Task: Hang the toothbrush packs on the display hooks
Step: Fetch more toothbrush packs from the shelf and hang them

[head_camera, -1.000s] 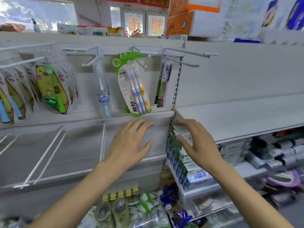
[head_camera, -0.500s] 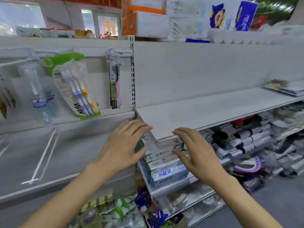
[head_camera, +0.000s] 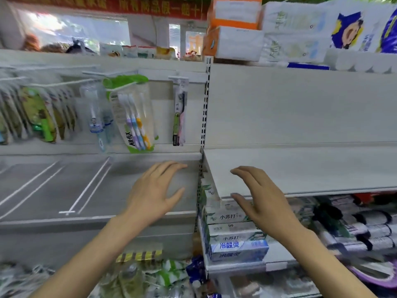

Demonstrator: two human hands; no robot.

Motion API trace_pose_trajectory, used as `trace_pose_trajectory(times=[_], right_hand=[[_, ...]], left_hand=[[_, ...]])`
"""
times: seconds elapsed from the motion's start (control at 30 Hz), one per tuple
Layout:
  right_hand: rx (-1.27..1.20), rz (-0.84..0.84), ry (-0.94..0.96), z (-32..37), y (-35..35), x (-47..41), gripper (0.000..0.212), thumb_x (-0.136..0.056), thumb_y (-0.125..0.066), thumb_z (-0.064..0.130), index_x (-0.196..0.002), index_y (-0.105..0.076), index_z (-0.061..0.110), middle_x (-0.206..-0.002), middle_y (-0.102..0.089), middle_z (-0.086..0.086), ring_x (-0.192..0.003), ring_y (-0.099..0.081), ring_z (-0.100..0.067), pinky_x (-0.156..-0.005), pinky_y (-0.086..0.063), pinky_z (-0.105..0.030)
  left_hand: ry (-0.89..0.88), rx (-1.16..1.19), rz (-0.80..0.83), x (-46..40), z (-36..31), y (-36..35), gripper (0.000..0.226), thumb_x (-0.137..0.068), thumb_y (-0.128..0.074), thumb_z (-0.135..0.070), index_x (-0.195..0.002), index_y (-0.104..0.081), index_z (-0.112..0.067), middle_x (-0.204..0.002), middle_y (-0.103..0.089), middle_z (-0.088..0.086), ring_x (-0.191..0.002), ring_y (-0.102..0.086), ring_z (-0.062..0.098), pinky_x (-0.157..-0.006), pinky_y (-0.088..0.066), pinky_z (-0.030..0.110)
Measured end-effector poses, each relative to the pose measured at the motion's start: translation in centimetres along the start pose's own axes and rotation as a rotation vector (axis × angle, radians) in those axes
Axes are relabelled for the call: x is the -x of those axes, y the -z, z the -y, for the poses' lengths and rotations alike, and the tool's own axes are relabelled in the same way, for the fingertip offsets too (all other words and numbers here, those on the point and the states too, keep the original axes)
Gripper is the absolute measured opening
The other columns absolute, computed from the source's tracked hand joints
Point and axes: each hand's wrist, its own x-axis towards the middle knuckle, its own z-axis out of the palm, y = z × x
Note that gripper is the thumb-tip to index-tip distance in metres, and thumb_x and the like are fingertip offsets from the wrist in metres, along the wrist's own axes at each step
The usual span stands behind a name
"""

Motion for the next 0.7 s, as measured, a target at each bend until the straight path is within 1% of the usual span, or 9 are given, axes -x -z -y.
trace_pose_trajectory(times=[0.07, 0.13, 0.2, 0.23, 0.37, 0.47, 0.57, 0.63, 0.7], right_hand=[[-0.03, 0.01, 0.024, 1.2, -1.4, -2.3, 0.048, -0.097, -0.063, 0.032, -0.14, -0.048, 0.02, -0.139, -0.051, 0.004, -0.127, -0.049, -0.016, -0.1, -0.039, -0.023], [-0.069, 0.024, 0.037, 2.5, -2.8, -4.5, 0.048, -0.097, -0.062, 0.033, -0.142, -0.046, 0.022, -0.14, -0.05, 0.005, -0.127, -0.049, -0.015, -0.098, -0.042, -0.023], [-0.109, 0.039, 0.05, 3.8, -4.0, -6.6, 0.048, -0.098, -0.061, 0.035, -0.142, -0.045, 0.025, -0.141, -0.049, 0.007, -0.127, -0.049, -0.013, -0.098, -0.046, -0.026], [-0.132, 0.04, 0.057, 4.5, -4.6, -7.7, 0.048, -0.097, -0.061, 0.036, -0.141, -0.045, 0.025, -0.14, -0.049, 0.008, -0.125, -0.05, -0.012, -0.098, -0.048, -0.029], [-0.197, 0.042, 0.043, 7.7, -6.9, -11.6, 0.045, -0.096, -0.062, 0.035, -0.137, -0.048, 0.025, -0.135, -0.053, 0.008, -0.12, -0.055, -0.014, -0.093, -0.051, -0.035], [-0.227, 0.029, 0.016, 9.8, -8.6, -14.4, 0.045, -0.096, -0.063, 0.037, -0.137, -0.05, 0.024, -0.132, -0.055, 0.008, -0.117, -0.058, -0.013, -0.092, -0.052, -0.037], [-0.276, -0.006, -0.033, 11.6, -9.9, -17.1, 0.045, -0.095, -0.065, 0.035, -0.136, -0.051, 0.023, -0.129, -0.058, 0.005, -0.11, -0.059, -0.011, -0.089, -0.053, -0.035], [-0.28, -0.025, -0.073, 12.6, -10.4, -18.9, 0.046, -0.094, -0.065, 0.033, -0.136, -0.051, 0.019, -0.129, -0.059, 0.002, -0.109, -0.059, -0.013, -0.087, -0.052, -0.033], [-0.258, -0.041, -0.11, 13.1, -10.8, -20.6, 0.048, -0.094, -0.065, 0.033, -0.137, -0.05, 0.016, -0.13, -0.06, -0.001, -0.11, -0.06, -0.017, -0.087, -0.051, -0.036]], left_hand=[[0.034, -0.018, 0.002, 0.4, 2.3, 1.1, 0.054, -0.085, -0.051, -0.051, -0.137, -0.048, -0.034, -0.136, -0.053, -0.01, -0.126, -0.049, 0.014, -0.096, -0.051, 0.039], [0.052, -0.049, 0.005, 0.7, 4.5, 2.3, 0.054, -0.086, -0.057, -0.048, -0.137, -0.049, -0.032, -0.137, -0.053, -0.009, -0.127, -0.048, 0.013, -0.104, -0.044, 0.035], [0.069, -0.074, -0.006, 1.1, 6.7, 3.5, 0.055, -0.085, -0.057, -0.049, -0.136, -0.051, -0.03, -0.137, -0.054, -0.009, -0.126, -0.049, 0.012, -0.107, -0.036, 0.029], [0.08, -0.089, -0.009, 1.2, 7.7, 4.1, 0.054, -0.085, -0.059, -0.048, -0.136, -0.051, -0.029, -0.137, -0.054, -0.009, -0.126, -0.05, 0.013, -0.107, -0.035, 0.029], [0.12, -0.156, 0.001, 1.3, 11.5, 6.0, 0.055, -0.086, -0.068, -0.038, -0.135, -0.05, -0.024, -0.133, -0.056, -0.004, -0.121, -0.052, 0.019, -0.1, -0.043, 0.035], [0.2, -0.067, 0.016, 0.5, 13.9, 6.9, 0.057, -0.088, -0.067, -0.036, -0.139, -0.047, -0.022, -0.137, -0.054, -0.004, -0.124, -0.052, 0.019, -0.102, -0.039, 0.031], [0.26, -0.049, 0.099, -0.9, 16.1, 7.1, 0.064, -0.089, -0.064, -0.043, -0.145, -0.04, -0.024, -0.142, -0.051, -0.006, -0.125, -0.053, 0.017, -0.101, -0.039, 0.029], [0.314, 0.034, 0.175, -2.2, 17.1, 6.9, 0.067, -0.089, -0.065, -0.046, -0.146, -0.038, -0.025, -0.14, -0.052, -0.008, -0.117, -0.057, 0.015, -0.099, -0.044, 0.03], [0.377, 0.181, 0.244, -3.5, 17.5, 6.3, 0.069, -0.088, -0.067, -0.047, -0.147, -0.037, -0.025, -0.138, -0.054, -0.008, -0.109, -0.061, 0.014, -0.098, -0.048, 0.033]])
